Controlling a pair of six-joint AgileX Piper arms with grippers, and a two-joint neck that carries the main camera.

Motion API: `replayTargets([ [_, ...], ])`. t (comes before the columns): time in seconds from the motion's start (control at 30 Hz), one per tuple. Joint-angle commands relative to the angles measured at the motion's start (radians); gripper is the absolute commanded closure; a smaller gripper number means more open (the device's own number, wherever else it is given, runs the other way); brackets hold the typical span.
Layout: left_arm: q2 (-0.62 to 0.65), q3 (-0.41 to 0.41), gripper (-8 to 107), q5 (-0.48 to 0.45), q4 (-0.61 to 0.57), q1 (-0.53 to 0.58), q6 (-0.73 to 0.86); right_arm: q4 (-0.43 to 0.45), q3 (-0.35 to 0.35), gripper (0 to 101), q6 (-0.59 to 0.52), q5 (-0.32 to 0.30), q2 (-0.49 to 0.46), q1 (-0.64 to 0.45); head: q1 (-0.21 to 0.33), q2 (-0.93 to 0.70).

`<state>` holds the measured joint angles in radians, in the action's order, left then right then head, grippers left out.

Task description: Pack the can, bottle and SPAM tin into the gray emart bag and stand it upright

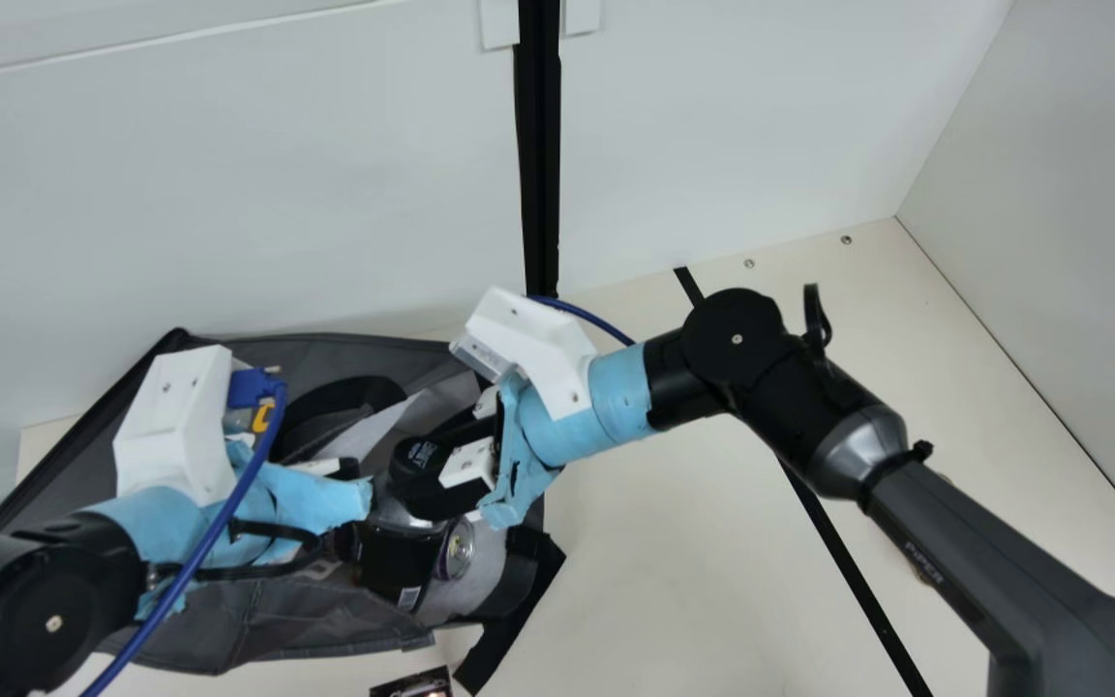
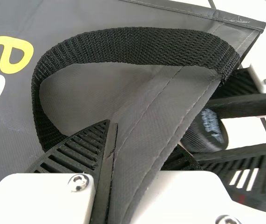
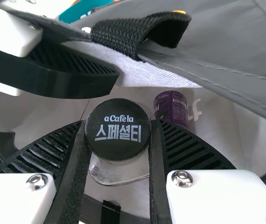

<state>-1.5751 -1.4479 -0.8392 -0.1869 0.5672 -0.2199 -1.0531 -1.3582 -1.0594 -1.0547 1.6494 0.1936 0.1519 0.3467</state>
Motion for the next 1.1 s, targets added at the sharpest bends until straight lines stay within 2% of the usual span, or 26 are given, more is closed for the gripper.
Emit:
replayTargets([
  [0.0,0.000,0.000,107,0.000,0.000,0.000,0.000,0.005,0.000,101,0.004,0.002,0.006,0.009,0.023,0.002],
  [0.7,0.000,0.000,107,0.000,0.000,0.000,0.000,0.072,-0.081,101,0.071,0.061,0.106,0.105,0.023,0.002],
  [1.07,0.000,0.000,107,0.000,0.000,0.000,0.000,0.089,-0.084,65,0.081,0.072,0.107,0.120,0.023,0.002],
])
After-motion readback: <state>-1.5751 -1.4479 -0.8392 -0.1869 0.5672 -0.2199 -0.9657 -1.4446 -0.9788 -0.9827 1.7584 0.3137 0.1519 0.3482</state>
